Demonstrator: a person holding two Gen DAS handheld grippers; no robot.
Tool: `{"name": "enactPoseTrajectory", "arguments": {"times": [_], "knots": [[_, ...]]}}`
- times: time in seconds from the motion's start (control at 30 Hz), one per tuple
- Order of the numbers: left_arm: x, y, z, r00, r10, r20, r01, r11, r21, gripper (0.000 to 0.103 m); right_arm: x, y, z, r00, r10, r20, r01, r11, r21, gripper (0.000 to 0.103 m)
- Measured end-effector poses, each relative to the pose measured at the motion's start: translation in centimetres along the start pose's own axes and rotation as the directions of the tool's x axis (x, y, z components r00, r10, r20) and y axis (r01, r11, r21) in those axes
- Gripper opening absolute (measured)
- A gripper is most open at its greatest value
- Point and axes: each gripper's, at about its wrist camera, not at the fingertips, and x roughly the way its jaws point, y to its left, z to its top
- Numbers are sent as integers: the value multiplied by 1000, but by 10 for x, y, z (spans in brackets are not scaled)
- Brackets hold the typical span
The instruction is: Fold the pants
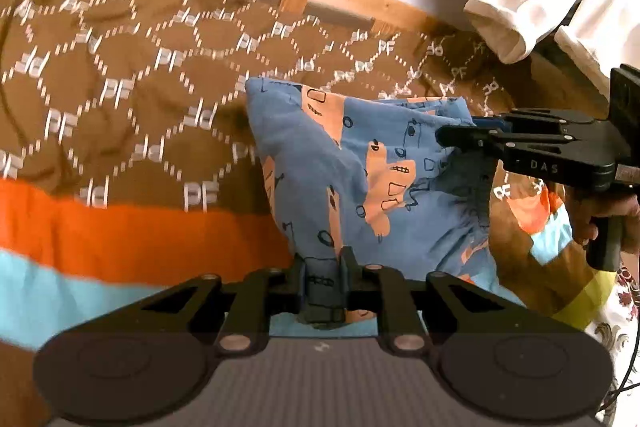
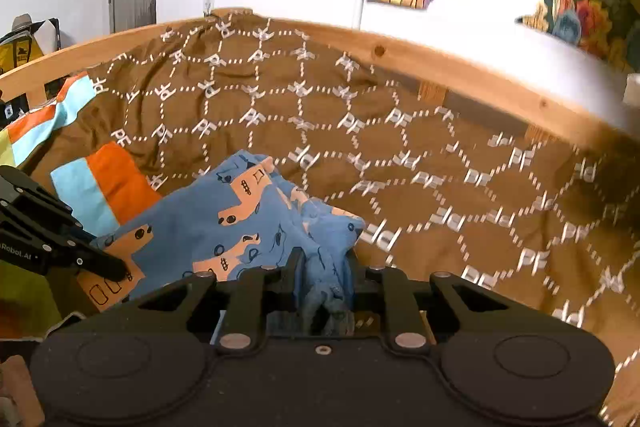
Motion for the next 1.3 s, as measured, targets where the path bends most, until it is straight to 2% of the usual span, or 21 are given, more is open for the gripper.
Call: {"name": "enactPoseTrajectory", "arguments": {"times": [0.37,0.53,0.67,0.9,1.1,1.3], "knots": [[30,-2,79,989,15,150,-24,998,57,17,24,-41,59,992,-97,80,102,992,-68,20],[61,5,100,987,14,157,-22,998,50,17,55,-66,80,991,-119,57,123,990,-75,20],[82,11,101,990,20,141,-30,997,74,17,80,-83,85,992,-122,16,123,989,-77,21],[111,28,95,996,23,81,-23,1000,3,17,123,-98,67,991,-121,-62,118,992,-49,22],[116,31,93,997,20,68,-22,1000,21,18,130,-108,60,990,-129,-63,131,991,18,29],[118,31,93,998,22,61,-23,1000,16,19,130,-107,57,989,-134,-58,134,991,10,31]]}}
